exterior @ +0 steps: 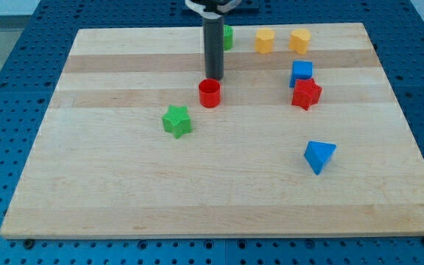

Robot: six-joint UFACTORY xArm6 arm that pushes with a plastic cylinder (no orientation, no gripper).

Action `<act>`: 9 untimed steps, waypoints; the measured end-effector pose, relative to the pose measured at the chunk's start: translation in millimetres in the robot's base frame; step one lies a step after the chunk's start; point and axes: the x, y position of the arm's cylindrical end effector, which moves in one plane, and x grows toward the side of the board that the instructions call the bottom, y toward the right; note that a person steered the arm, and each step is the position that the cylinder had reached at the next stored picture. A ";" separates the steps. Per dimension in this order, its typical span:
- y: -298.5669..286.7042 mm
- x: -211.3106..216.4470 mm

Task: Push the red circle to the bottom of the red star

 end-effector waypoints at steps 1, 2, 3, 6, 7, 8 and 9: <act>-5.3 7.5; -10.2 22.9; -10.7 35.4; 22.2 68.1; 3.6 78.8; 44.6 88.3; 109.6 89.1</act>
